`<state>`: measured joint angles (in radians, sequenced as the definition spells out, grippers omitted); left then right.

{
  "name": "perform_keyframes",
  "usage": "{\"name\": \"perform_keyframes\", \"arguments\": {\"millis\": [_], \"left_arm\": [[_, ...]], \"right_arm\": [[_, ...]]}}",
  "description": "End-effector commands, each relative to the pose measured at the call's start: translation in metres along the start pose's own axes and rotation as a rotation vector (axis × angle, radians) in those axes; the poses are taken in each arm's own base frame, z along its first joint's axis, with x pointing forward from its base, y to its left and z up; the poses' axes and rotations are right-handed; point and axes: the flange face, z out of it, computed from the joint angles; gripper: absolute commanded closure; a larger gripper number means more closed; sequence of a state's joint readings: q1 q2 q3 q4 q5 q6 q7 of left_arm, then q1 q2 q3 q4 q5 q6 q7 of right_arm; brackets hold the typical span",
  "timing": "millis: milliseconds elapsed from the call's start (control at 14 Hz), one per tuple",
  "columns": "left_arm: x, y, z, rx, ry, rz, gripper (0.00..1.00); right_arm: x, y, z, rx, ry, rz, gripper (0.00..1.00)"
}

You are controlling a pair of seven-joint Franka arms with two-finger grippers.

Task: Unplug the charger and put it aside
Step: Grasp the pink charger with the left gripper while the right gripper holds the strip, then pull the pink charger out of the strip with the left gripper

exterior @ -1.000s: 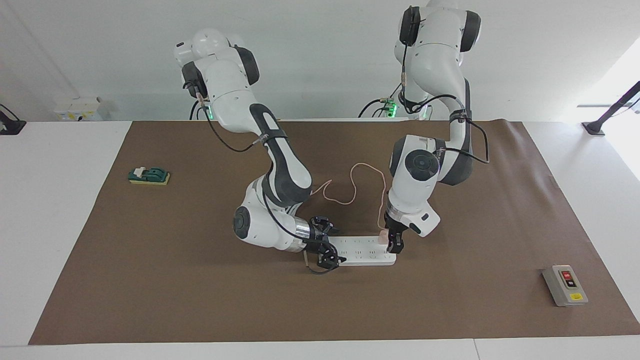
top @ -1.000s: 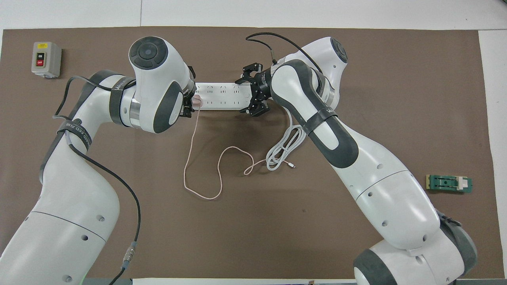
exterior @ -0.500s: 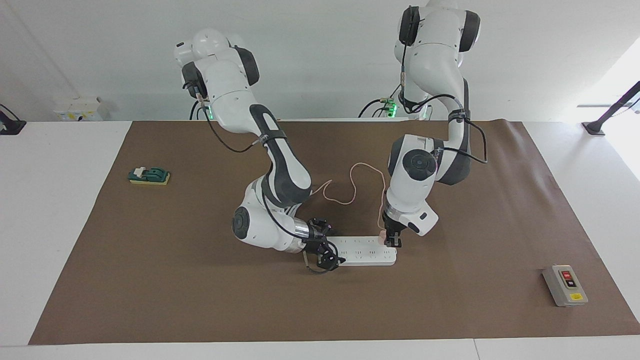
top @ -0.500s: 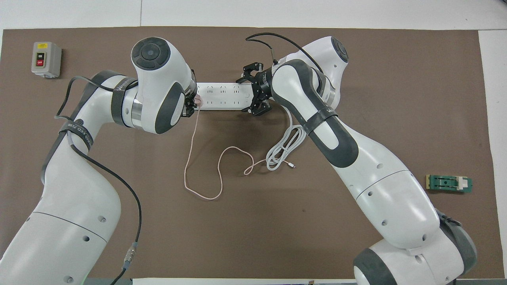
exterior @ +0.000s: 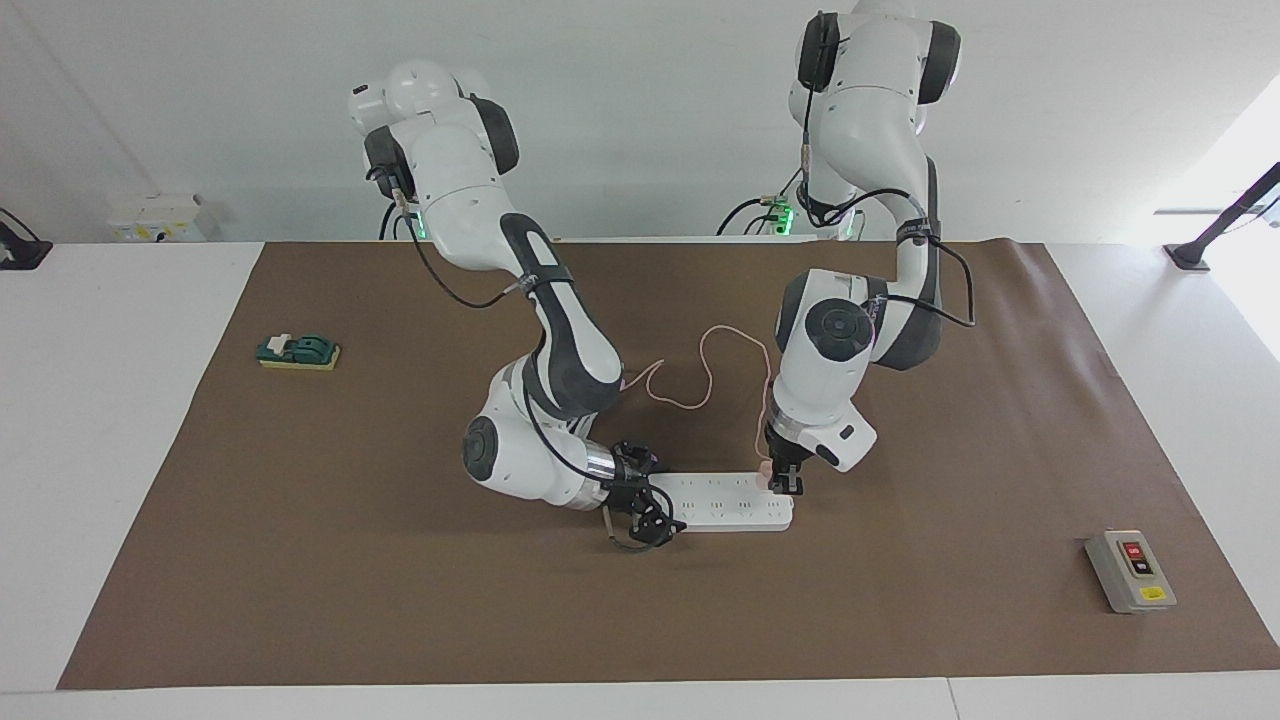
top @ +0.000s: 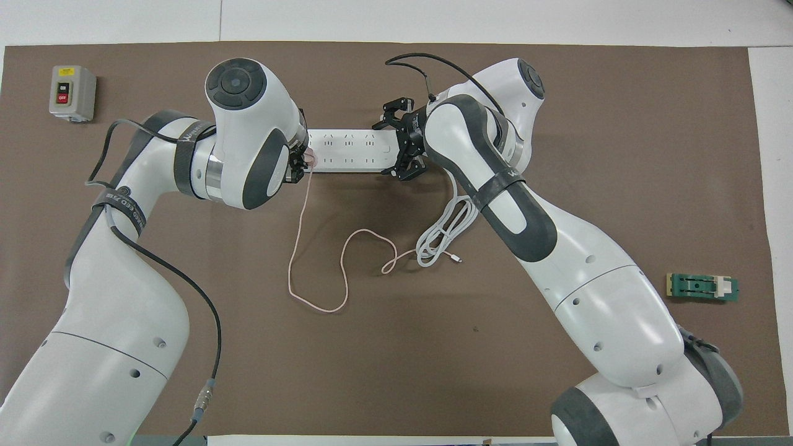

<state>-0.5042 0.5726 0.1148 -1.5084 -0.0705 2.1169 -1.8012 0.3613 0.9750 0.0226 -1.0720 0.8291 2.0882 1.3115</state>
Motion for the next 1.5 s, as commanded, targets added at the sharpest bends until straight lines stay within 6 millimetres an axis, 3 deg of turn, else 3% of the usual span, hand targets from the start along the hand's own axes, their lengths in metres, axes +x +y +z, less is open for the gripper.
{"name": "perform_keyframes", "arguments": {"millis": [0, 143, 857, 1000, 1214, 1286, 1429], "left_arm": [[-0.001, 0.0, 0.001, -0.006, 0.01, -0.002, 1.0], [-0.001, 0.0, 0.001, -0.006, 0.01, -0.002, 1.0], [0.004, 0.001, -0.001, -0.008, 0.012, 0.005, 1.0], [0.009, 0.002, -0.018, -0.014, 0.012, 0.002, 1.0], [0.025, -0.006, -0.081, -0.004, 0.012, 0.024, 1.0], [0.029, -0.007, -0.09, -0.003, 0.01, 0.028, 1.0], [0.027, -0.007, -0.083, 0.007, 0.013, 0.046, 1.0]], "right_arm": [[-0.006, -0.001, 0.015, 0.017, 0.034, -0.045, 0.48], [-0.004, -0.001, 0.016, 0.04, 0.034, -0.036, 0.71], [-0.002, -0.001, 0.016, 0.055, 0.038, -0.032, 0.72], [-0.002, -0.001, 0.016, 0.055, 0.038, -0.032, 0.72], [-0.002, -0.001, 0.016, 0.055, 0.038, -0.032, 0.72], [-0.002, -0.001, 0.017, 0.054, 0.037, -0.032, 0.72], [-0.002, -0.001, 0.016, 0.055, 0.038, -0.033, 0.72]]}}
